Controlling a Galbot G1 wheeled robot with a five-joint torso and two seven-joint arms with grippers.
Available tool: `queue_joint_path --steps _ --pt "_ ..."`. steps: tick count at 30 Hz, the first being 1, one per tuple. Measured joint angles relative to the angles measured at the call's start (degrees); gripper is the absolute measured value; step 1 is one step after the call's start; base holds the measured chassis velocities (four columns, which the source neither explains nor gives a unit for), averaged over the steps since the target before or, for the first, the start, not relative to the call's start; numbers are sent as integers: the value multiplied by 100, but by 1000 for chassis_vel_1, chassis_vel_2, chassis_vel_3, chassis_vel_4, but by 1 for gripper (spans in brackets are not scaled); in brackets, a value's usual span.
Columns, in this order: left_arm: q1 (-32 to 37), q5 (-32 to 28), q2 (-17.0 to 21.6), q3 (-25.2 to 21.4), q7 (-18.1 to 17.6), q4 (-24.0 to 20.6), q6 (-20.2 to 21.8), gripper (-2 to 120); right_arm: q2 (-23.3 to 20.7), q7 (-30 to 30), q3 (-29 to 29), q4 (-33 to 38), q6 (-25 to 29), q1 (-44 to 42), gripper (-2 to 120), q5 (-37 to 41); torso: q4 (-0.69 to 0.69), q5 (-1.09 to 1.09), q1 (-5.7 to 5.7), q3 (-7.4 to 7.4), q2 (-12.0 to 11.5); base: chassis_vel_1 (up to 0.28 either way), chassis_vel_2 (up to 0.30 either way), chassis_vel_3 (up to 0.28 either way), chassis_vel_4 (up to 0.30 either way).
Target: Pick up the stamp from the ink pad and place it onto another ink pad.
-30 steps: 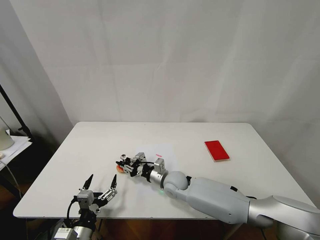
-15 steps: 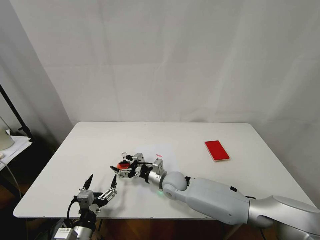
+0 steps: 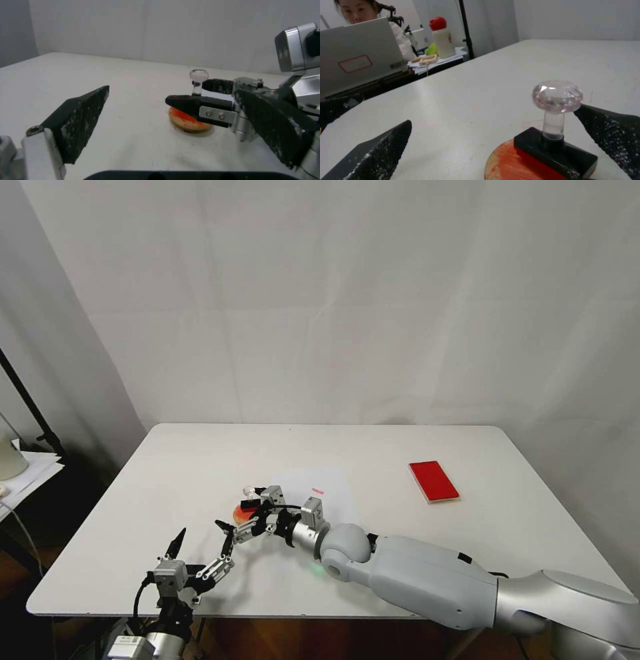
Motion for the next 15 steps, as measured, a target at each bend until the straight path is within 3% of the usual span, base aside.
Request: queue_joint_path --steps 15 --pt "2 -1 0 -2 -3 0 -7 100 -49 31 -9 188 -10 -19 100 17 0 0 0 0 0 0 0 0 0"
